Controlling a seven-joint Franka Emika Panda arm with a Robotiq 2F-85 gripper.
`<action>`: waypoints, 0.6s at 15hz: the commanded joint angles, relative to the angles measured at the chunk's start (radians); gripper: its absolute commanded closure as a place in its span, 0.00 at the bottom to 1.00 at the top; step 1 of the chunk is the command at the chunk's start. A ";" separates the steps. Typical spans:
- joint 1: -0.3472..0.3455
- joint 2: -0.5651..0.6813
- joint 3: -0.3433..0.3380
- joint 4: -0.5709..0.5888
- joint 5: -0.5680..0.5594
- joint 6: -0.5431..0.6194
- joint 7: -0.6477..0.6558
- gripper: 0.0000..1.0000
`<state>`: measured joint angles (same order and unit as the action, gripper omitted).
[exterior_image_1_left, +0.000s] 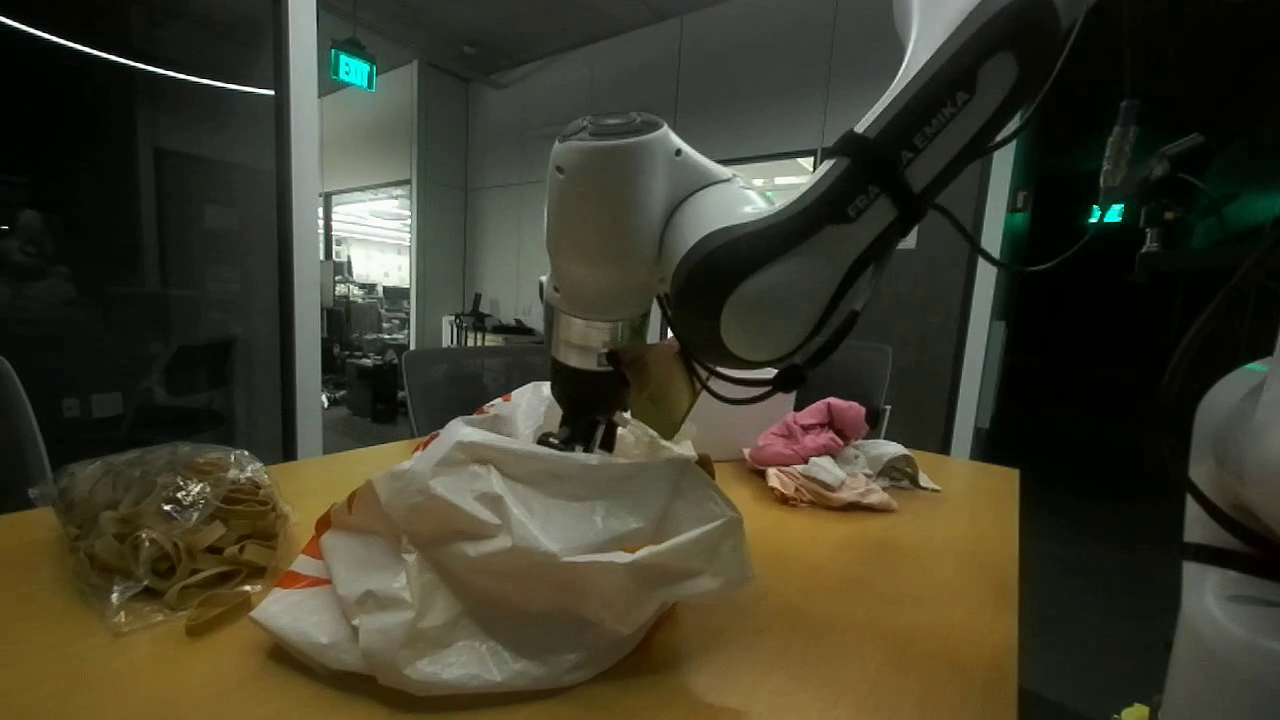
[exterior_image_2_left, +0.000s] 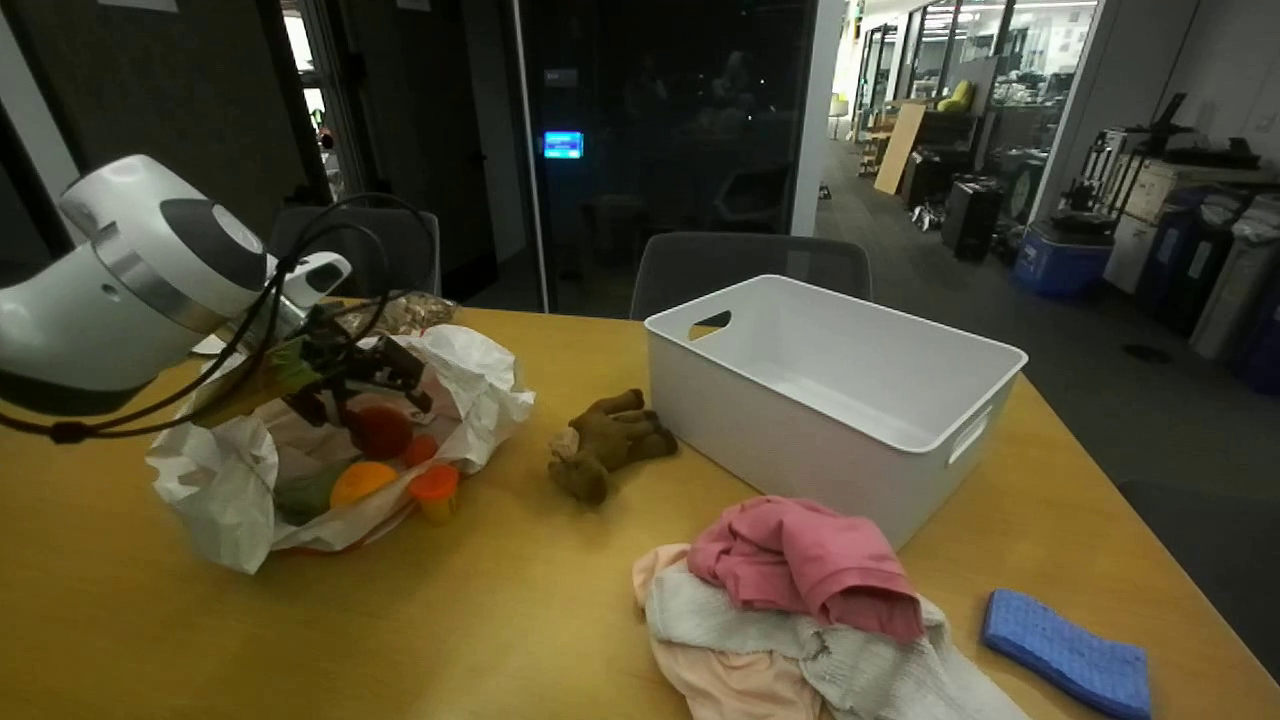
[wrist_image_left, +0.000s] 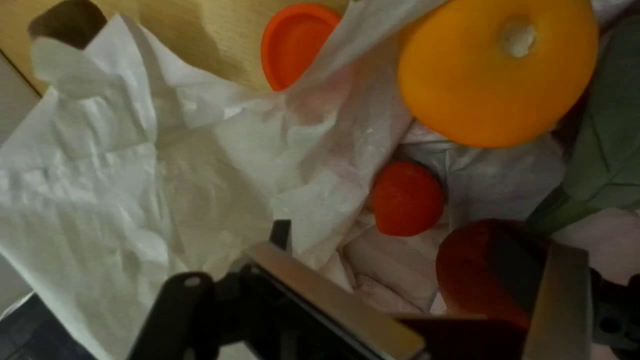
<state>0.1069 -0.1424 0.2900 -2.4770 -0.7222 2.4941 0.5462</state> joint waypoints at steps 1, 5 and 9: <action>0.023 -0.155 -0.046 -0.082 0.129 0.004 -0.079 0.00; 0.005 -0.269 -0.078 -0.129 0.272 -0.089 -0.181 0.00; -0.043 -0.330 -0.127 -0.151 0.323 -0.229 -0.255 0.00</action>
<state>0.0964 -0.4053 0.1954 -2.5980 -0.4459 2.3407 0.3676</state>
